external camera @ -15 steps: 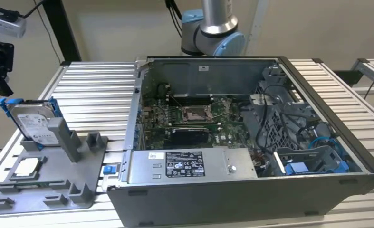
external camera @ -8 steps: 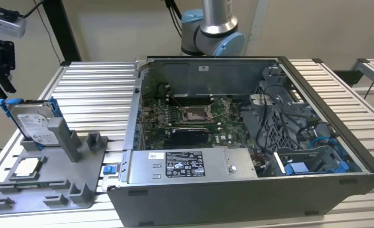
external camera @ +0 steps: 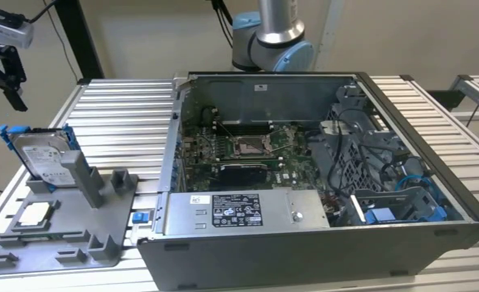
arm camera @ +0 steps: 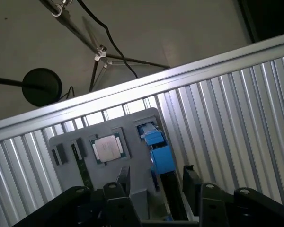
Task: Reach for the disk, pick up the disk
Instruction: 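Pick up the disk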
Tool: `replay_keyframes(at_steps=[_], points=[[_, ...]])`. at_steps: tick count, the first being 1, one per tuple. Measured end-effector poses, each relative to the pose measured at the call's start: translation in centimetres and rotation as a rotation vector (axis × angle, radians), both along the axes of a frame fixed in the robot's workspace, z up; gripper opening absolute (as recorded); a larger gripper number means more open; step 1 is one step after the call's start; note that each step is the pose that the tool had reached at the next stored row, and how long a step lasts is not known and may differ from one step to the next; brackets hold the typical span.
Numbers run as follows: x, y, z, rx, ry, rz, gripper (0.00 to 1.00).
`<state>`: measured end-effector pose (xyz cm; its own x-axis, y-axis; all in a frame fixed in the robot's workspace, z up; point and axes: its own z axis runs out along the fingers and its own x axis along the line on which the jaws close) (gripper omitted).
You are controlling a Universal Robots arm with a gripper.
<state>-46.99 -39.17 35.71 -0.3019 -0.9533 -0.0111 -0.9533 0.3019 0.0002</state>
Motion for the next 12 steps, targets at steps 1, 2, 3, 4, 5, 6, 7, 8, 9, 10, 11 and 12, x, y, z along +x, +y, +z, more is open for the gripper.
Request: replay_keyframes(at_steps=[1,2,3,4,5,6,7,8,9,10,11,12], points=[[0.0,0.0,0.0,0.0,0.0,0.0,1.0],[0.0,0.0,0.0,0.0,0.0,0.001,1.0],[0.0,0.0,0.0,0.0,0.0,0.001,1.0],[0.0,0.0,0.0,0.0,0.0,0.001,1.0],[0.0,0.0,0.0,0.0,0.0001,0.001,1.0],[0.0,0.0,0.0,0.0,0.0,0.002,1.0],[0.0,0.0,-0.01,0.0,0.0001,0.002,1.0],[0.01,0.01,-0.07,0.0001,-0.0001,0.002,1.0],[0.01,0.01,-0.2,0.0,0.0,0.002,1.0],[0.0,0.02,-0.34,-0.0004,0.0001,0.003,1.0],[0.01,0.03,-0.5,-0.0006,0.0,0.003,1.0],[0.0,0.05,-0.64,-0.0009,-0.0001,0.004,1.0]])
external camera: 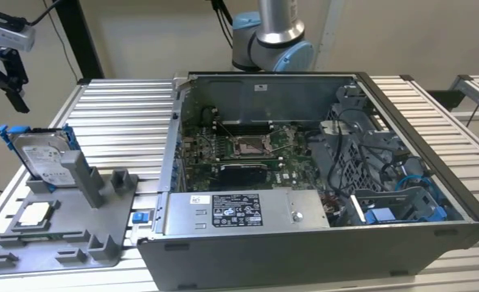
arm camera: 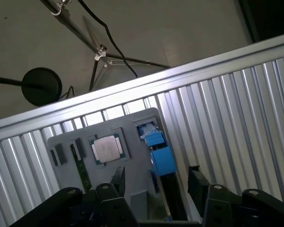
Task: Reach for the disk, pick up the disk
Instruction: 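Pick up the disk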
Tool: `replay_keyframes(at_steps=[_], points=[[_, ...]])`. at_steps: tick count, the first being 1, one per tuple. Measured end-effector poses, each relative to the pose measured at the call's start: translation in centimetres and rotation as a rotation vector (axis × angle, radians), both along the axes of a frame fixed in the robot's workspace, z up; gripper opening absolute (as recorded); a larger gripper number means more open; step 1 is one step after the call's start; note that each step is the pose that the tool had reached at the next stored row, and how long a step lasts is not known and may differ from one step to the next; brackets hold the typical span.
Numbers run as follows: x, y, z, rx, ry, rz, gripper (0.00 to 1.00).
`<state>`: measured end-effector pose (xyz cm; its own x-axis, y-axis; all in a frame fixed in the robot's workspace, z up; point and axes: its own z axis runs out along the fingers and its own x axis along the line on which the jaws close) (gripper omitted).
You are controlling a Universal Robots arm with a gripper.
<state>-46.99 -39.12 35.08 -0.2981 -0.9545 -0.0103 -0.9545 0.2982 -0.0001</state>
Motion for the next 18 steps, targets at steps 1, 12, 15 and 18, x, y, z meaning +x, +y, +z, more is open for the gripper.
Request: replay_keyframes(at_steps=[1,12,15,18], points=[[0.0,0.02,-0.14,-0.0003,0.0,0.001,1.0],[0.0,0.13,-1.81,-0.0008,0.0001,0.01,1.0],[0.0,0.14,-1.95,-0.0008,0.0003,0.011,1.0],[0.0,0.14,-1.96,-0.0008,0.0003,0.011,1.0]])
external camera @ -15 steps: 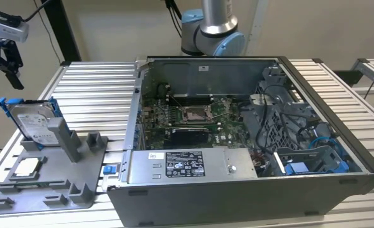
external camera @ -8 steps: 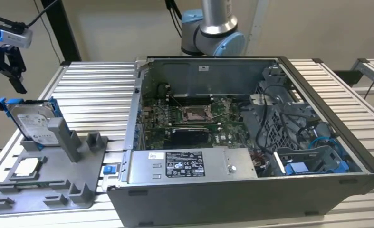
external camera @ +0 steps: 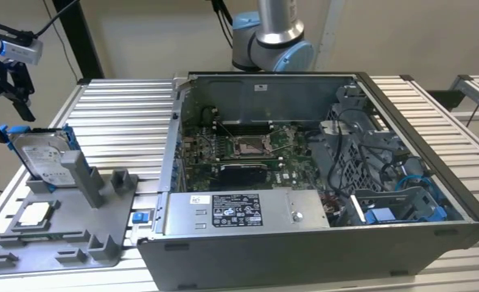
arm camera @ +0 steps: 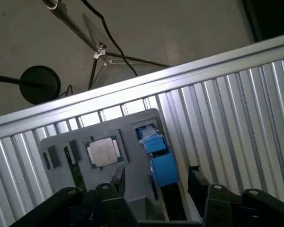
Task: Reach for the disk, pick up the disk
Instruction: 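Pick up the disk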
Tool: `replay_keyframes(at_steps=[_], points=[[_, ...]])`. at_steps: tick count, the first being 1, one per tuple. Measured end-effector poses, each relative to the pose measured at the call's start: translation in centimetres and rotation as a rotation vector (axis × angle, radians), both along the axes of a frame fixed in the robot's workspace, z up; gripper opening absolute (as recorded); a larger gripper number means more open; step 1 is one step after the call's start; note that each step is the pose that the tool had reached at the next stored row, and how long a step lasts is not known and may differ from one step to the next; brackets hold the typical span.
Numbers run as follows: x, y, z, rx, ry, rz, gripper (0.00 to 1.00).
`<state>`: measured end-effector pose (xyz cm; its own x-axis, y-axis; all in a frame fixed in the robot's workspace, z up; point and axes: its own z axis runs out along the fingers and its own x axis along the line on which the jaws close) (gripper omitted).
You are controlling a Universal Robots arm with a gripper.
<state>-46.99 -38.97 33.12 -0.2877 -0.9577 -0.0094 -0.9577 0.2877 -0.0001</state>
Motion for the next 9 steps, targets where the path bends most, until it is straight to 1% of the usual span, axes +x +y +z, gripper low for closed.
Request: replay_keyframes(at_steps=[4,9], points=[[0.0,0.01,-0.08,0.0002,-0.0004,0.0,1.0],[0.0,0.02,-0.66,0.0,-0.0001,0.0,1.0]])
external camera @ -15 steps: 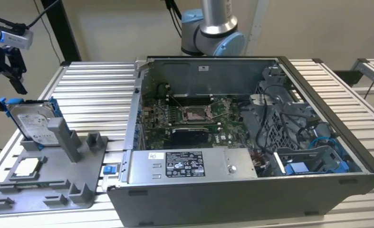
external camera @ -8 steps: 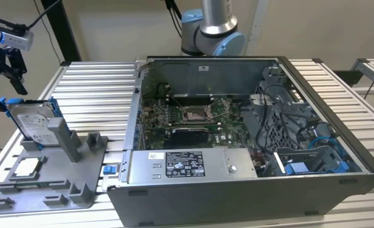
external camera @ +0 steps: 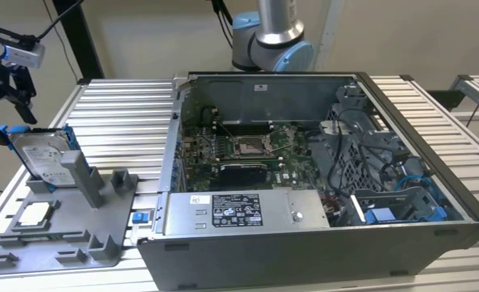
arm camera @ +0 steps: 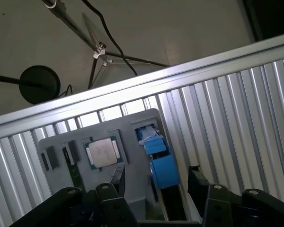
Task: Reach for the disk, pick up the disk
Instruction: 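Pick up the disk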
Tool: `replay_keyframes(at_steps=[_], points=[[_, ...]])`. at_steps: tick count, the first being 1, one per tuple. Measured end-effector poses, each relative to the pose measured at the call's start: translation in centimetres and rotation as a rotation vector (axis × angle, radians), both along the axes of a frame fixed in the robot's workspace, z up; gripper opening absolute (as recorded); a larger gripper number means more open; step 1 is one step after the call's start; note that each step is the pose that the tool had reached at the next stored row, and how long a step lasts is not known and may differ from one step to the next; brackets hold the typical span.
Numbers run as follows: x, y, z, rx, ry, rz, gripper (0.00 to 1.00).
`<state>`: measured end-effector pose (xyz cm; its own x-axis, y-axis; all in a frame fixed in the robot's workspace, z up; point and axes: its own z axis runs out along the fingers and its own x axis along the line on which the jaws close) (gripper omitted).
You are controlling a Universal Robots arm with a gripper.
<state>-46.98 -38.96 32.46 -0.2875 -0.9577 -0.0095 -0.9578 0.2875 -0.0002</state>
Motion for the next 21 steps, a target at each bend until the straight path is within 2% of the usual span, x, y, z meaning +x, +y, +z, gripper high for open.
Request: replay_keyframes(at_steps=[6,13,21], points=[[0.0,0.01,-0.94,0.0001,0.0,0.016,1.0],[0.0,0.02,-1.46,0.0003,0.0,0.117,1.0],[-0.1,0.29,-2.27,0.0003,-0.0001,0.178,1.0]])
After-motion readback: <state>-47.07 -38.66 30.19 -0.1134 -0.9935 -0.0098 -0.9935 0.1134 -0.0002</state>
